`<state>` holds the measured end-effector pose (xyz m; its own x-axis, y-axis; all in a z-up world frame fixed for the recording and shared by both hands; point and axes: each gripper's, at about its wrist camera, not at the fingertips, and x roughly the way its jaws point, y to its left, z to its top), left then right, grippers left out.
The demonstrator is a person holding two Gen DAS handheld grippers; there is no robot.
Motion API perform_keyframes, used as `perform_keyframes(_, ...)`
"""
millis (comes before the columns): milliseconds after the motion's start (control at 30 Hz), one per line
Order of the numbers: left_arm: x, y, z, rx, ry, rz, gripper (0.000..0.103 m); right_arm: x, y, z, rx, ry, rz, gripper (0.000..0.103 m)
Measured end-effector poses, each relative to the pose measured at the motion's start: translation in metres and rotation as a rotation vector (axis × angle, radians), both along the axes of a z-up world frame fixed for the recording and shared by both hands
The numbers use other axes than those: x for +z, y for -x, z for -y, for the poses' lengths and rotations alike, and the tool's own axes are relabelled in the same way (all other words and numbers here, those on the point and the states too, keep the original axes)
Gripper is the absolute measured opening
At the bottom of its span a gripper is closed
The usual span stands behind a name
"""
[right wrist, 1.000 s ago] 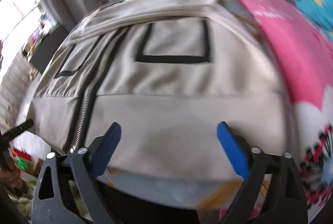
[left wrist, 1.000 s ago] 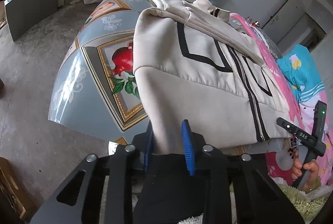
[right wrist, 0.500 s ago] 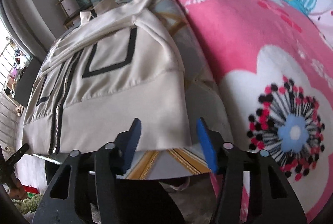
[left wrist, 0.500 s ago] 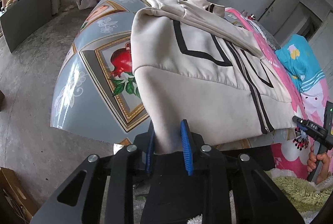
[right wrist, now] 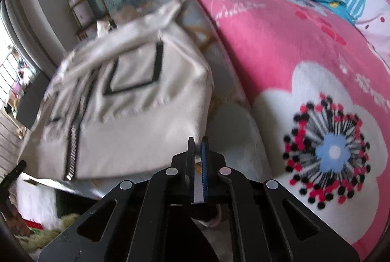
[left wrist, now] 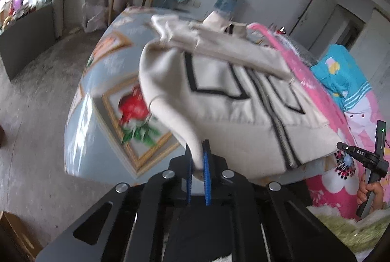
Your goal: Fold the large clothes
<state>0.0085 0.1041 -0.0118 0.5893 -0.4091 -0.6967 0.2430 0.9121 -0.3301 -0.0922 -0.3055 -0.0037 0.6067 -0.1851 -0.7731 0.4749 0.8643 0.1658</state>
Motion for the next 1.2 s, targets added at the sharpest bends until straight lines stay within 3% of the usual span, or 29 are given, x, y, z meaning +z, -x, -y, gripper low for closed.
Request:
perform_keyframes(367, 0.052, -0.067, 0.004, 0.001, 0.109, 0.088, 0.006, 0.054, -0.061, 0.013, 0.032, 0.055, 0.133, 0.004)
perform_keyframes(567, 0.058, -0.121, -0.004, 0.051, 0.125, 0.059, 0.006, 0.067, -0.120, 0.035, 0.049, 0.056, 0.181, 0.004)
perform_keyframes(767, 0.036, -0.176, -0.003, 0.115, 0.103, -0.008, 0.007, 0.051, -0.187, 0.059, 0.069, 0.019, 0.180, 0.004)
perform_keyframes(967, -0.003, -0.218, 0.004, 0.160, 0.060, -0.111, 0.011, 0.000, -0.241, 0.079, 0.046, -0.047, 0.073, 0.007)
perform_keyframes(1000, -0.004, -0.220, 0.004, 0.165, 0.065, -0.123, 0.011, -0.002, -0.241, 0.081, 0.034, -0.055, 0.073, 0.010)
perform_keyframes(1100, 0.001, -0.218, -0.002, 0.183, 0.102, -0.110, 0.019, 0.010, -0.233, 0.085, -0.014, -0.030, 0.101, 0.038)
perform_keyframes(1167, 0.012, -0.208, -0.006, 0.215, 0.070, -0.054, 0.039, 0.021, -0.222, 0.085, -0.035, 0.016, 0.106, 0.039)
perform_keyframes(1200, 0.019, -0.201, -0.010, 0.228, 0.052, -0.014, 0.041, 0.024, -0.218, 0.086, -0.041, 0.023, 0.105, 0.042)
